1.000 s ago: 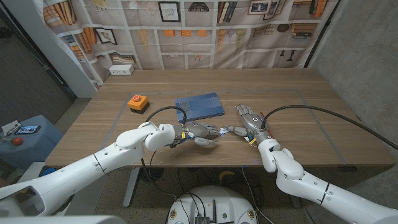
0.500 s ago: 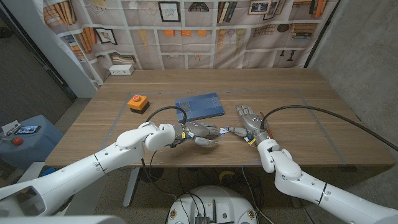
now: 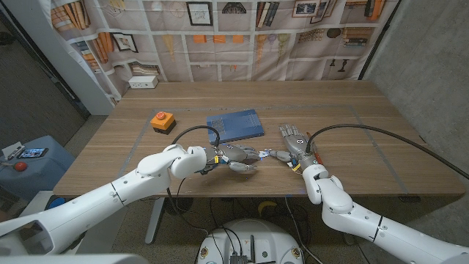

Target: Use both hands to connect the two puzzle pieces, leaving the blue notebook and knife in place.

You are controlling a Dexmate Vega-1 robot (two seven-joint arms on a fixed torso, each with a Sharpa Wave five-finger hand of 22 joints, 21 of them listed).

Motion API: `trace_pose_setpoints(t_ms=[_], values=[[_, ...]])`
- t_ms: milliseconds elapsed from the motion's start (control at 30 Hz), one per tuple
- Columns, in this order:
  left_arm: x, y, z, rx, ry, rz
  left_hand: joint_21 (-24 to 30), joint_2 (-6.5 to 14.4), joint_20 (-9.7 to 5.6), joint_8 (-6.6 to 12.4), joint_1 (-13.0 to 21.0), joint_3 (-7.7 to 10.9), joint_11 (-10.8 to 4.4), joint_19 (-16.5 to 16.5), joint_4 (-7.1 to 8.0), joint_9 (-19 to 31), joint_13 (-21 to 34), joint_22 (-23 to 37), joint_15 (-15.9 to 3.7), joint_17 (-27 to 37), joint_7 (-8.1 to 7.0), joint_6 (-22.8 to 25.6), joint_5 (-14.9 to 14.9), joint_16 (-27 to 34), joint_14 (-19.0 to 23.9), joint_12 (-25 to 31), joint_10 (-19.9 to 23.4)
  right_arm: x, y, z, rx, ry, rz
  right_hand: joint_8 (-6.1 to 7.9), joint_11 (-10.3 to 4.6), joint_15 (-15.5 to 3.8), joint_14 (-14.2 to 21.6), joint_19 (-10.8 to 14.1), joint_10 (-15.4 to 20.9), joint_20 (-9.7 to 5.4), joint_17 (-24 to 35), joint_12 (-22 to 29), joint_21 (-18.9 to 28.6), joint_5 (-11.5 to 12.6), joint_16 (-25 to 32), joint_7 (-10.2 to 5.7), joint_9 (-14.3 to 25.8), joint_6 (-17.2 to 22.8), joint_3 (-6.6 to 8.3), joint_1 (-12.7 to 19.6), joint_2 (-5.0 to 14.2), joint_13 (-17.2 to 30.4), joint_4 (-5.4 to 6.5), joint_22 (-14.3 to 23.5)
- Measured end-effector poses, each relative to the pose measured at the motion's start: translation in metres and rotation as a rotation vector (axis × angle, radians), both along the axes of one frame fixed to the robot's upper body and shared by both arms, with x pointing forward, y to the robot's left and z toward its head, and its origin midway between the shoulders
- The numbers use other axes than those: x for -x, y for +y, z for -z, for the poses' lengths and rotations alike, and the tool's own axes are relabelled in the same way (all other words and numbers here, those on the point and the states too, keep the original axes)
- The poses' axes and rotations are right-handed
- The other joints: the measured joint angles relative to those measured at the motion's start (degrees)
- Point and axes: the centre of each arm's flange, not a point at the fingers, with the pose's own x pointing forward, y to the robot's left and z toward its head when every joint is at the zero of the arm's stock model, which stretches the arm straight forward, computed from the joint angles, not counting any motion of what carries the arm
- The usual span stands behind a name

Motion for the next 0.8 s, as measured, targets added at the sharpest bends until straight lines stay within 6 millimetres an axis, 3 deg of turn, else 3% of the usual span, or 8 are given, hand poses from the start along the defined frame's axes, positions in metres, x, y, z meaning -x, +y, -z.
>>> trace_pose_setpoints(t_ms=[800], values=[[0.0066, 0.0027, 0.0042, 0.065, 0.025, -0.054, 0.0, 0.0, 0.0, -0.02, 0.0, 0.24, -0.4, 0.0, -0.24, -0.17, 0.0, 0.0, 0.0, 0.0, 0.1, 0.71, 0.0, 0.0, 0.0, 0.07, 0.24, 0.0041, 0.0044, 0.0017, 0.019, -0.001, 0.016, 0.66, 0.0, 0.21, 0.22, 0.42, 0.01, 0.4, -0.27, 0.49, 0.23, 0.22, 0.23, 0.21, 0.0, 0.64, 0.31, 0.75, 0.75, 0.01, -0.79, 0.0]])
